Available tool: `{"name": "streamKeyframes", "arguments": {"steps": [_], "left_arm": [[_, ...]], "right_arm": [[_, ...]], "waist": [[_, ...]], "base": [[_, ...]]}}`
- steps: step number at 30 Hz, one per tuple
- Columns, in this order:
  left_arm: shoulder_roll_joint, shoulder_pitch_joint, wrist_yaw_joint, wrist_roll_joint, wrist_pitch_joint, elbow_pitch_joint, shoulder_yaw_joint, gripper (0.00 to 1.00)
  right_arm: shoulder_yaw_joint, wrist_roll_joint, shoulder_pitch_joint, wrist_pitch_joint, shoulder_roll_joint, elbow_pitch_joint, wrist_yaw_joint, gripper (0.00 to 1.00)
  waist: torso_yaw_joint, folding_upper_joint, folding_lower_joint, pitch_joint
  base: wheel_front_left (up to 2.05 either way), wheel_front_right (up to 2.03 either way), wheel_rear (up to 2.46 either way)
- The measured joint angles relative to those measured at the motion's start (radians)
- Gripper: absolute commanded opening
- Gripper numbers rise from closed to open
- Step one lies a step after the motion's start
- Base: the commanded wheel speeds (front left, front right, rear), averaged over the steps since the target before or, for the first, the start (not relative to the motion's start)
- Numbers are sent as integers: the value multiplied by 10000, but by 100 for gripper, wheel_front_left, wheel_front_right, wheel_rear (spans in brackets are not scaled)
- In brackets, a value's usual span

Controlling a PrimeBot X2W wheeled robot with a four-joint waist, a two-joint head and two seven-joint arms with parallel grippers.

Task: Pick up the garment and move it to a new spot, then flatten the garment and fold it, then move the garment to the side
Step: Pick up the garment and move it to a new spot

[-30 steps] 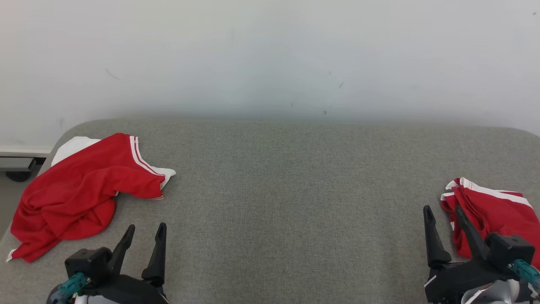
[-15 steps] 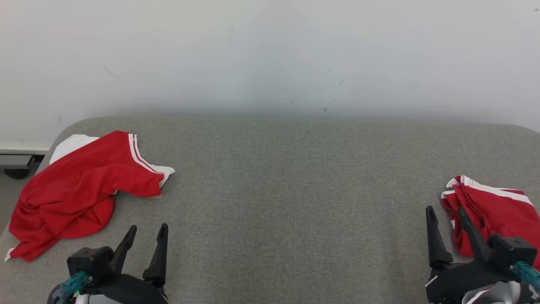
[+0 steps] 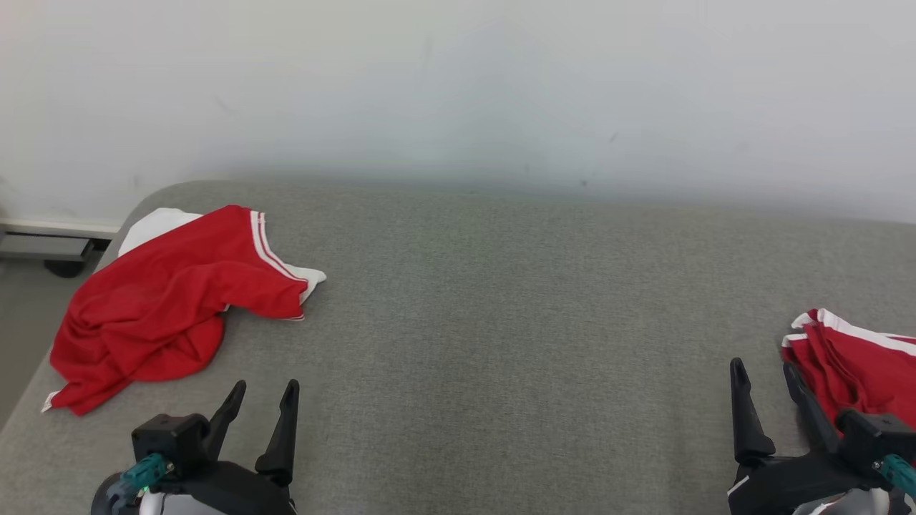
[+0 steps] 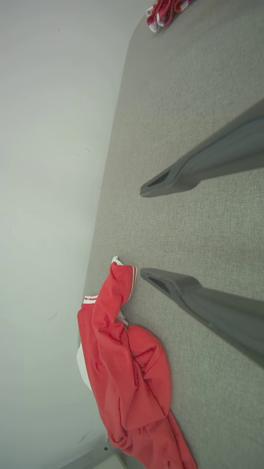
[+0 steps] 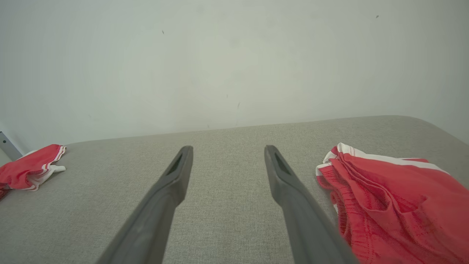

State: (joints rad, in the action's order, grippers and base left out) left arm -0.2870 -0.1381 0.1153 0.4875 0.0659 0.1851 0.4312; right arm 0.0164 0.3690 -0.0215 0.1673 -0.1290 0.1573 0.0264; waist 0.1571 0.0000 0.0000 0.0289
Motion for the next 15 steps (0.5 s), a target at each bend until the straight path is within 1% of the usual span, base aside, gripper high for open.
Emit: {"name": "streamKeyframes", "arguments": {"steps": [6,13,15], "left_arm": [[-52,-135,0,-194,-50,-19,-6,100],[-226,-38,6,-222,-50,-119,-244,100],[-232,88,79,-222,-50,-171,-282,100]], "right_arm": [[21,48,-107,15,21,12,-4,100],[-255,92,-1,13,165,157,-159,100],[-297,92,110,13,171,201,-176,100]], "waist": [[624,0,0,-20],[1543,0,0,-26],[1823,0,0,-20]], "base": [[0,0,0],[0,0,0],[0,0,0]]}}
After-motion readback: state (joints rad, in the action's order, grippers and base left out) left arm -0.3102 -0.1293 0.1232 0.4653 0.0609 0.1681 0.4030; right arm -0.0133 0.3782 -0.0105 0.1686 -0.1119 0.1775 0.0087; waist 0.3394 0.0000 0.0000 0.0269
